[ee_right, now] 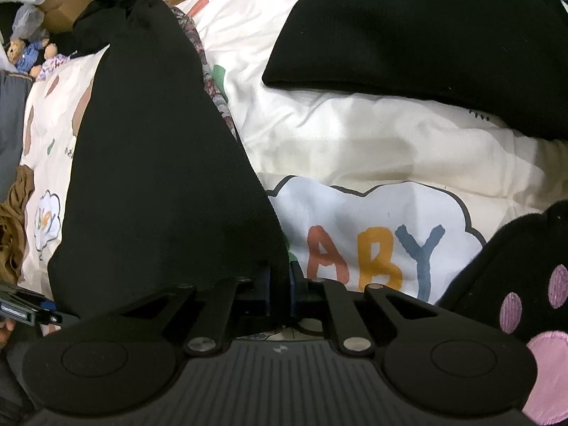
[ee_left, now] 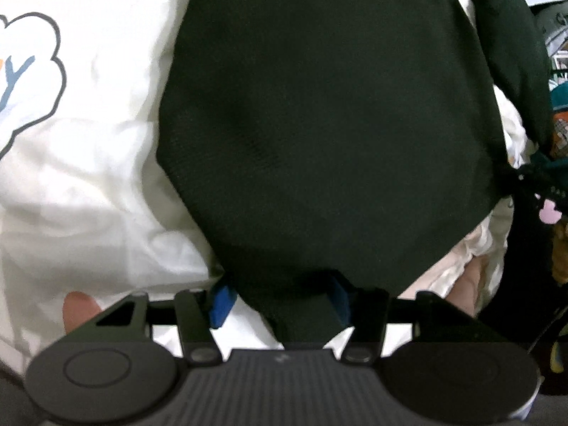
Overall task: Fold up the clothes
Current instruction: 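Close both tools on the end of the black shorts, then lift the gripped end of the shorts up with both tools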
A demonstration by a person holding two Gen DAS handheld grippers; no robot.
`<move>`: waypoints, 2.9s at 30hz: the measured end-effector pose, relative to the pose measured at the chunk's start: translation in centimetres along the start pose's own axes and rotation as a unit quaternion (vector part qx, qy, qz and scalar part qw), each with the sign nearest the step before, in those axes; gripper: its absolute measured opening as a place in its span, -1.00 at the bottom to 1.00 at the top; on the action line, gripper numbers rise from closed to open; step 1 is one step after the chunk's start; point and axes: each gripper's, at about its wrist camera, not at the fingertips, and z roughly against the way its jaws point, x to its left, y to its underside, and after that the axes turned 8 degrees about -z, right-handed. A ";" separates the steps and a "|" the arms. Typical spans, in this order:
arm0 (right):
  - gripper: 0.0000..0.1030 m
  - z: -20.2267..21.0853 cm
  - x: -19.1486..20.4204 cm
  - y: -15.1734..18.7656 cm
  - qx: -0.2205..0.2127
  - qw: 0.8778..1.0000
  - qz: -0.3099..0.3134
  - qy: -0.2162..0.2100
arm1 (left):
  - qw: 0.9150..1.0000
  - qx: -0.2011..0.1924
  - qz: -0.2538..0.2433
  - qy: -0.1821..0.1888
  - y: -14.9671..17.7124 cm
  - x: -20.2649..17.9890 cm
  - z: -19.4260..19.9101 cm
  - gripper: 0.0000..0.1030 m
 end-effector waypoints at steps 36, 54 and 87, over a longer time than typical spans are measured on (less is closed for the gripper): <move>-0.48 -1.7 0.3 0.1 -0.007 1.000 0.001 0.006 | 1.000 0.017 0.006 -0.005 0.1 0.6 -0.1 0.18; -0.69 -1.7 -0.7 -1.5 0.010 1.000 -0.015 -0.016 | 0.999 -0.016 0.026 0.021 2.3 2.8 0.7 0.04; -0.90 10.7 12.3 -2.8 0.016 0.991 0.117 -0.069 | 0.987 -0.094 -0.073 0.112 -2.2 4.3 19.6 -0.85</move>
